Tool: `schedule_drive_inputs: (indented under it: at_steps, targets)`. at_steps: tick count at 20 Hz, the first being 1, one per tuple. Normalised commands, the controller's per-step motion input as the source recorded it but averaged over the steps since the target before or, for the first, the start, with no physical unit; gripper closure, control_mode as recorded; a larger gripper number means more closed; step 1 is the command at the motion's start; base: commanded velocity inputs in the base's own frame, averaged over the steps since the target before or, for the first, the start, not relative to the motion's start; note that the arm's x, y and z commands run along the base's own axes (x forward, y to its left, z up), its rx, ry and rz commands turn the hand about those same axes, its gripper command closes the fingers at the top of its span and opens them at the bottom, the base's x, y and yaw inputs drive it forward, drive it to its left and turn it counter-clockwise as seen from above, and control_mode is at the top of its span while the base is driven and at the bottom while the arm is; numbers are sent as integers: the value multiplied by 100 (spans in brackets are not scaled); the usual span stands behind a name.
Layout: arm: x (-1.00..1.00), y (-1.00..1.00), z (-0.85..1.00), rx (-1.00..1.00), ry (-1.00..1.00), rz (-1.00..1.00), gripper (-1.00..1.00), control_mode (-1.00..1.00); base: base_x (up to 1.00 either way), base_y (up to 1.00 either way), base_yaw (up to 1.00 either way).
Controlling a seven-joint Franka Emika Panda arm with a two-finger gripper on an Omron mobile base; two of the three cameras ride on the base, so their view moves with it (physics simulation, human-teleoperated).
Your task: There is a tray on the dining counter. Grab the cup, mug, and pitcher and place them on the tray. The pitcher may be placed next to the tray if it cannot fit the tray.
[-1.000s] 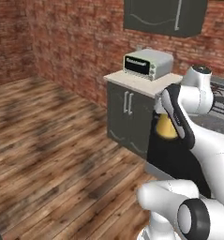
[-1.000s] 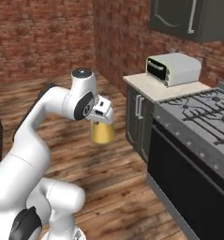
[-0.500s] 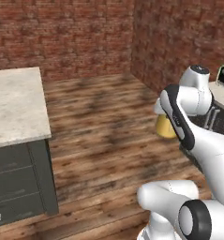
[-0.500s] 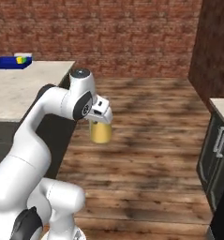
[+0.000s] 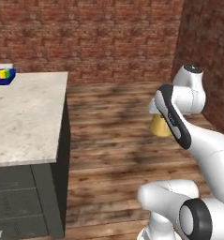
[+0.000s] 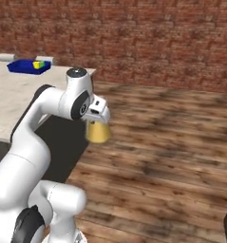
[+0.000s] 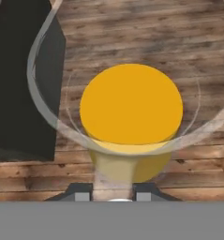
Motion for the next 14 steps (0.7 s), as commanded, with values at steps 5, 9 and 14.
schedule_drive_inputs:
  at_steps: [5,9,14]
  targets:
    - [0,0,0,0,0,0,100,100,100,-73,18]
    - [0,0,0,0,0,0,100,100,100,-82,14]
    - [0,0,0,0,0,0,100,100,100,-70,9]
